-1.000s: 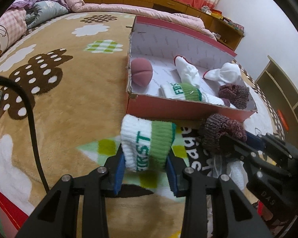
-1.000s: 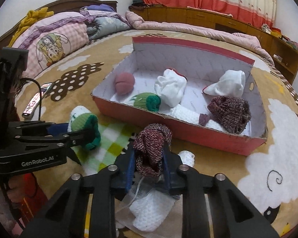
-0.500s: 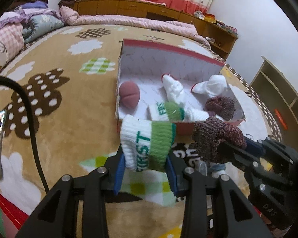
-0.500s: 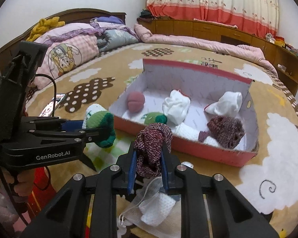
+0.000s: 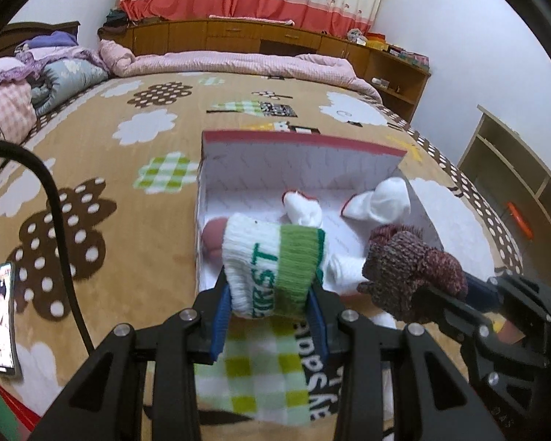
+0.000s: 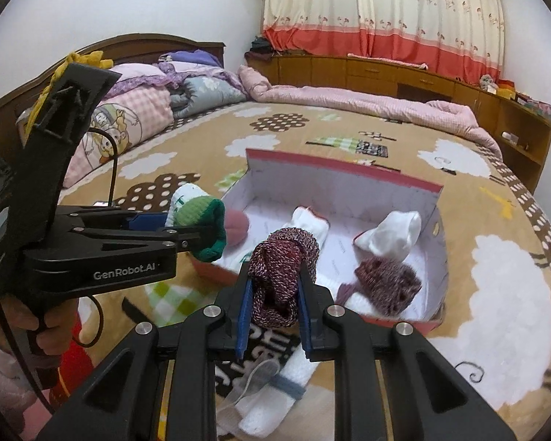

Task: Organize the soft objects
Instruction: 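Carry both socks into the box and open both grippers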

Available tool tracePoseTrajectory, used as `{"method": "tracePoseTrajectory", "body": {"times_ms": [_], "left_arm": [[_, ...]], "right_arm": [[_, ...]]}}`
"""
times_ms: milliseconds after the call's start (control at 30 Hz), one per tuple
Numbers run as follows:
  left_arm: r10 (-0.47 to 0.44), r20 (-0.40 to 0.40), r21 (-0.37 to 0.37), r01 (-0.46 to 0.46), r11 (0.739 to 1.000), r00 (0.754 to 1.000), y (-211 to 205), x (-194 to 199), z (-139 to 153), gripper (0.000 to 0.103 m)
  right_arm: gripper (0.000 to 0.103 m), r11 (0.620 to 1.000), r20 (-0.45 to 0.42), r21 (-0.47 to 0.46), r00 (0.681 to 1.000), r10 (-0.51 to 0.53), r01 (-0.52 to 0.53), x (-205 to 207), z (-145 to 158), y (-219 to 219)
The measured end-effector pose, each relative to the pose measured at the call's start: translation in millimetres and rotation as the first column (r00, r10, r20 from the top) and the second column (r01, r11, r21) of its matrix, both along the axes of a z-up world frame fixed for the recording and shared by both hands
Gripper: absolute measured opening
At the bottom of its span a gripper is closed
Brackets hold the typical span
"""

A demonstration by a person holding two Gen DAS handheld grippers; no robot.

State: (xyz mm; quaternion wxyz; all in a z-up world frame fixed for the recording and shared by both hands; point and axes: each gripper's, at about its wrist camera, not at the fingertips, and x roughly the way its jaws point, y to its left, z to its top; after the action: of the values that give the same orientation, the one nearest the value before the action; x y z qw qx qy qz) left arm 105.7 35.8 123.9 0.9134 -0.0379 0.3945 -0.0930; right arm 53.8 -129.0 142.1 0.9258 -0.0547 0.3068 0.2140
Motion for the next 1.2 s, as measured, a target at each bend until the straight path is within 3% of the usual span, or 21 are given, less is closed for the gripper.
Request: {"method": "tracePoseTrajectory", "body": {"times_ms": [333,833,1200], "left_arm": [[0.008,0.003,-0.008,-0.008,1.0,1.0,-6.4,35.1,-1.5,0.038],[0.018,-0.049,0.01,-0.018,1.0,0.999,-13.4,80.1,-37.3,0.039],[0.012,-0.062,0.017,-0.011,1.0,0.998,-18.7,89.6,-50.1,0.04]], "right_arm": [[0.022,0.999,0.007,0.004,0.999,-0.047,0.047,27.5,-1.5,-9.7],[0.022,0.998,-0.031,-0.017,0.997,-0.068,0.068,57.9,-28.0,-11.6],[0.023,0.998,-0.049,-0.024,0.997,-0.066,0.065,63.8,-40.6,-12.8]]}}
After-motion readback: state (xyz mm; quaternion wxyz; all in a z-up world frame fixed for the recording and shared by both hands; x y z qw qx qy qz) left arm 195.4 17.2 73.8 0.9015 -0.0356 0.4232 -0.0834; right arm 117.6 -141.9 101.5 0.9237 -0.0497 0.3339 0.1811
